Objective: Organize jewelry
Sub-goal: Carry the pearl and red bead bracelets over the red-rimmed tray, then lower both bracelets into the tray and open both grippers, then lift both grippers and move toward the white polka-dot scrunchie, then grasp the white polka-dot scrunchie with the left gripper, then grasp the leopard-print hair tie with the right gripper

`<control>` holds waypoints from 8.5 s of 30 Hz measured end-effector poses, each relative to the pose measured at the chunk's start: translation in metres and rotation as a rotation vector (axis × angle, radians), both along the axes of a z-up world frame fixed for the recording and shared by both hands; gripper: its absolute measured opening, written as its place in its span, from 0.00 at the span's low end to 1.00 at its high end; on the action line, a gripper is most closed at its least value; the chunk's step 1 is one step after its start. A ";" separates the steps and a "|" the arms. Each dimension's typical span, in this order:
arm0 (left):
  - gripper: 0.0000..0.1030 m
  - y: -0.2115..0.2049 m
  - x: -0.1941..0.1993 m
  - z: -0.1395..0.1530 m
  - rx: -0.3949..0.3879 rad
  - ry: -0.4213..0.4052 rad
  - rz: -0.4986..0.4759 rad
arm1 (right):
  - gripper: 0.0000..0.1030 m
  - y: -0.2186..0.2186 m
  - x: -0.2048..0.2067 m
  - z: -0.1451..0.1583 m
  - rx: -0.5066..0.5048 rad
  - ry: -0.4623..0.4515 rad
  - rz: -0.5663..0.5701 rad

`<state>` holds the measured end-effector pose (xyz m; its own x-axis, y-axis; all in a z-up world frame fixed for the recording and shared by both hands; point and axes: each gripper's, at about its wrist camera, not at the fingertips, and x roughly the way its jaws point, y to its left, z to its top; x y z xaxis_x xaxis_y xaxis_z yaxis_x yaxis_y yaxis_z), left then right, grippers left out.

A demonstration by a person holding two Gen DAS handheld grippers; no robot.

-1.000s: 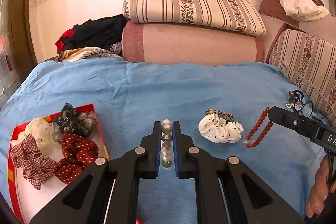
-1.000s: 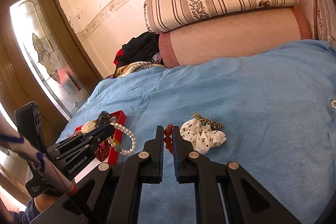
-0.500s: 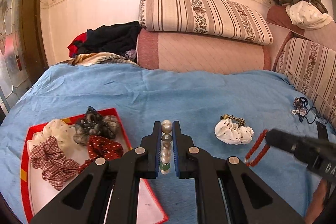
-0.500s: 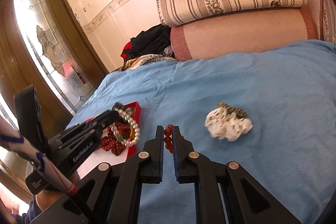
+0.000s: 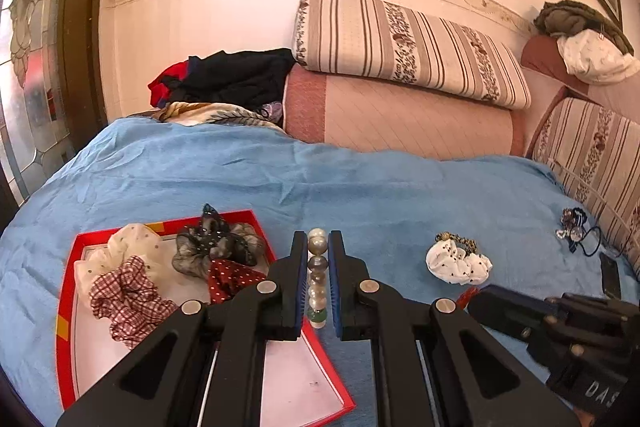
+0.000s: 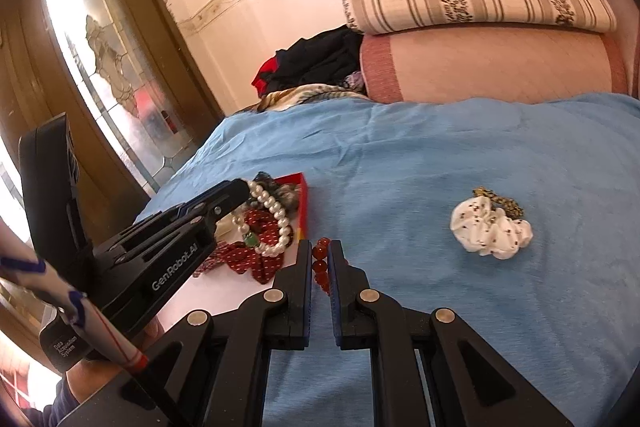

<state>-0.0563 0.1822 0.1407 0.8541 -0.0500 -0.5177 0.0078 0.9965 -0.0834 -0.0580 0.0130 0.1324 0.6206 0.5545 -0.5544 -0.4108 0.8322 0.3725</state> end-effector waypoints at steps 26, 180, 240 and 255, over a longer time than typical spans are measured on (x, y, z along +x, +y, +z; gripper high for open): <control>0.09 0.171 -0.038 -0.022 -0.152 0.119 0.331 | 0.08 0.124 -0.013 -0.001 -0.039 0.035 0.235; 0.06 -0.108 0.117 -0.124 -0.135 0.511 -0.132 | 0.22 -0.137 0.124 -0.091 0.025 0.242 -0.148; 0.07 -0.102 0.099 -0.102 0.090 0.352 -0.085 | 0.07 -0.112 0.102 -0.073 -0.151 0.158 -0.269; 0.07 -0.104 0.077 -0.076 0.074 0.252 -0.094 | 0.07 -0.111 0.053 -0.051 -0.075 0.091 -0.246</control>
